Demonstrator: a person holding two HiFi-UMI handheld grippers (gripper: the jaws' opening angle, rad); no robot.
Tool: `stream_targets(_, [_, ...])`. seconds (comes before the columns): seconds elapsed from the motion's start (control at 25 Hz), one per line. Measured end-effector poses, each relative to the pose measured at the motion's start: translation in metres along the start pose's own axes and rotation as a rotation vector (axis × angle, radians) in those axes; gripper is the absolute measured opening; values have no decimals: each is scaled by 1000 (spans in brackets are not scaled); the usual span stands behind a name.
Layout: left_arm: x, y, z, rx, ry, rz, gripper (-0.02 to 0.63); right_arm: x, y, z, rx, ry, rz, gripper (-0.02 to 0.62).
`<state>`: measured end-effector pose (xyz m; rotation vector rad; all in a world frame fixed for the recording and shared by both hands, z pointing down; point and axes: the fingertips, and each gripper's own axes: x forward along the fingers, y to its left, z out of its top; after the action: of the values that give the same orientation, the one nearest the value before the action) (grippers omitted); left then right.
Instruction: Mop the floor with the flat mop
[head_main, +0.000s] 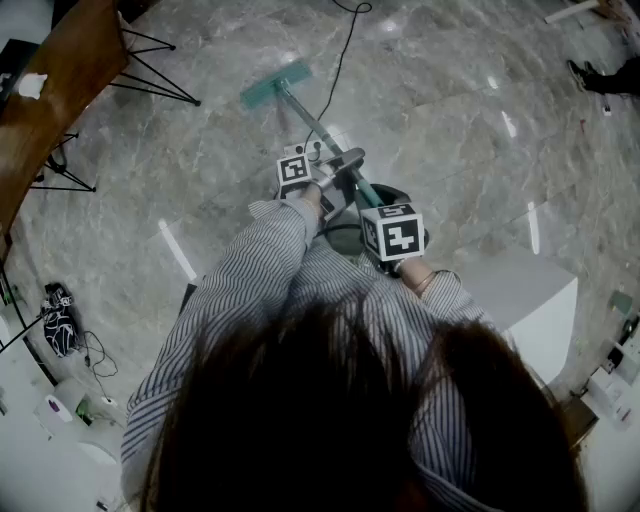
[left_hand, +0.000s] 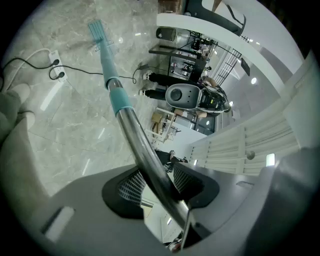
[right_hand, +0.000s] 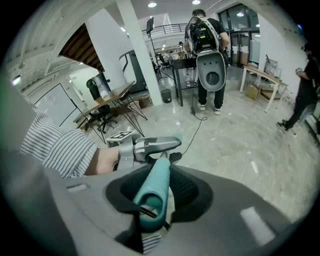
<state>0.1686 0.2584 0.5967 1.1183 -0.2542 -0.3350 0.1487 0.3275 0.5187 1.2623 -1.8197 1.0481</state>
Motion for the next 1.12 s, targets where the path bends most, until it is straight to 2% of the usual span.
stream_targets(0.24, [-8, 5, -5, -24, -11, 27, 162, 1, 9, -9, -36, 28, 28, 115])
stream_targets(0.36, [-5, 6, -4, -22, -25, 38, 161, 1, 3, -8, -14, 25, 34, 115])
stream_targets(0.76, [5, 31, -6, 49, -25, 105, 163, -3, -11, -19, 10, 30, 19, 114])
stream_targets(0.96, [12, 22, 2, 68, 14, 148, 179, 0, -15, -4, -6, 8, 14, 114])
stream_targets(1.12, [16, 4, 26, 34, -48, 92, 175, 11, -12, 23, -35, -2, 14, 114])
